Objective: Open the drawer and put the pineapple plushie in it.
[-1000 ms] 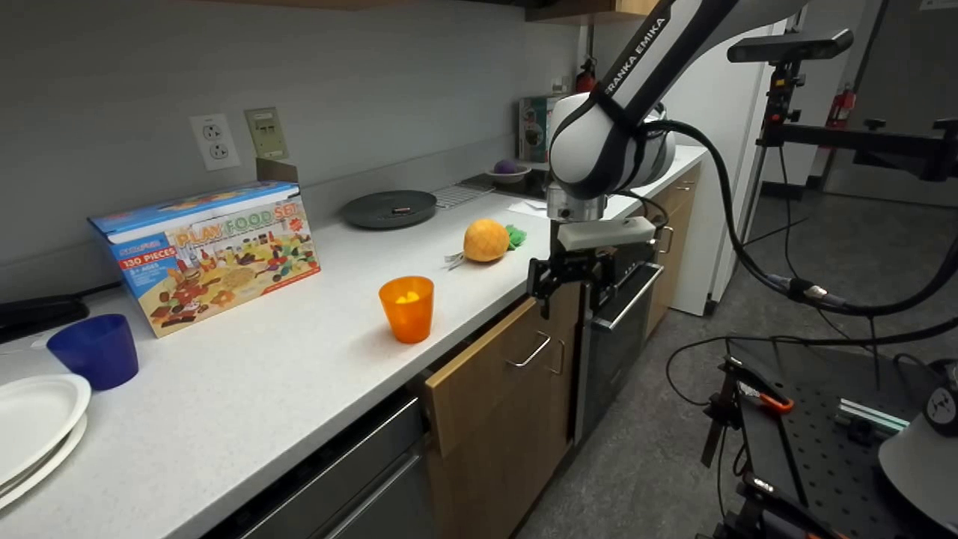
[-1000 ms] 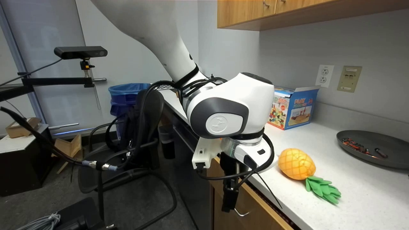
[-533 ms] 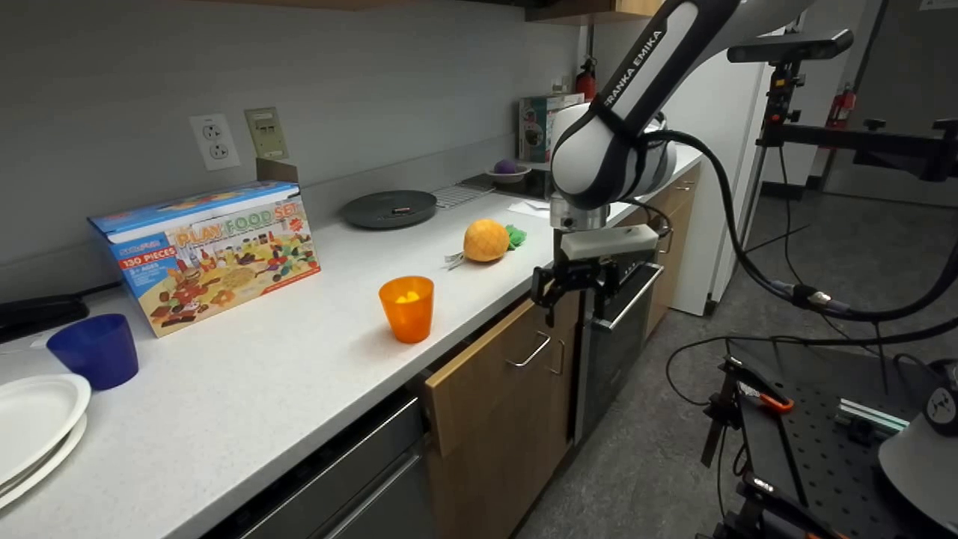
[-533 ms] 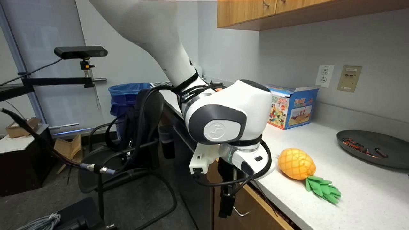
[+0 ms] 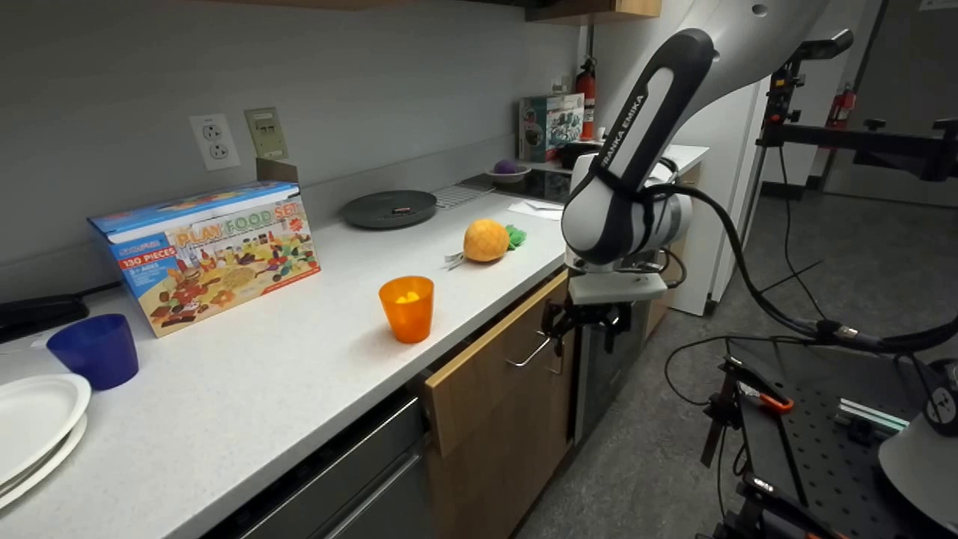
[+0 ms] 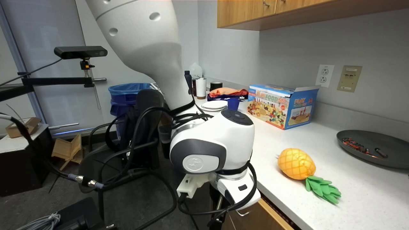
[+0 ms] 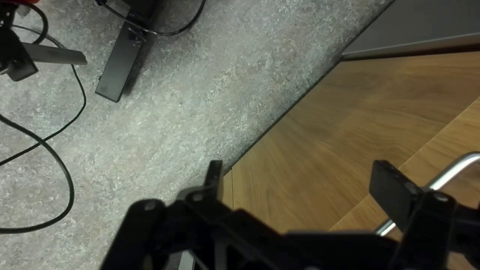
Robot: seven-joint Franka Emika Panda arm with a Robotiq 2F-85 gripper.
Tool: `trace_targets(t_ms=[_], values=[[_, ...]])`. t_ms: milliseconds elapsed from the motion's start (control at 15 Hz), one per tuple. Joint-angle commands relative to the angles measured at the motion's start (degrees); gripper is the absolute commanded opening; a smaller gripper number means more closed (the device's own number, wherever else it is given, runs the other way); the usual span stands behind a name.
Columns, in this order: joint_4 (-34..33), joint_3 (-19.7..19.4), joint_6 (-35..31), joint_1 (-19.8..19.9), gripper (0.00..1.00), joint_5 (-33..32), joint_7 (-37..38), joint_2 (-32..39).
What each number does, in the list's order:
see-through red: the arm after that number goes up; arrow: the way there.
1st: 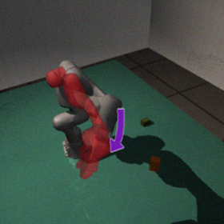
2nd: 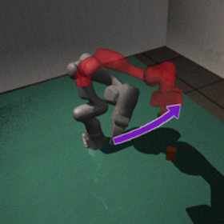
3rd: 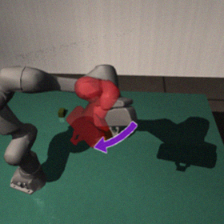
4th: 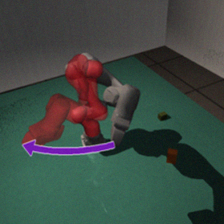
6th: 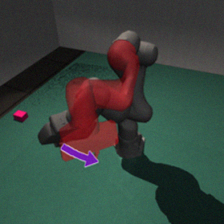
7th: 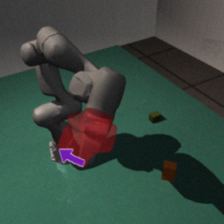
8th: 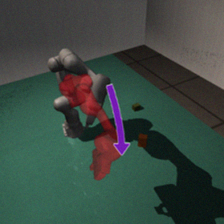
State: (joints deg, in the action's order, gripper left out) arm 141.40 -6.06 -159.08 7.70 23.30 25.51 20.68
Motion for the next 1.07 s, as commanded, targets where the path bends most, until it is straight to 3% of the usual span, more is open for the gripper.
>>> trace_targets(t_ms=[0,1000], values=[[-0.08,1.43,-6.5,0.37,1.0,4.82,0.27,2.57],[1.69,3.88,-12.87,1.75,1.0,11.86,-0.37,1.1]])
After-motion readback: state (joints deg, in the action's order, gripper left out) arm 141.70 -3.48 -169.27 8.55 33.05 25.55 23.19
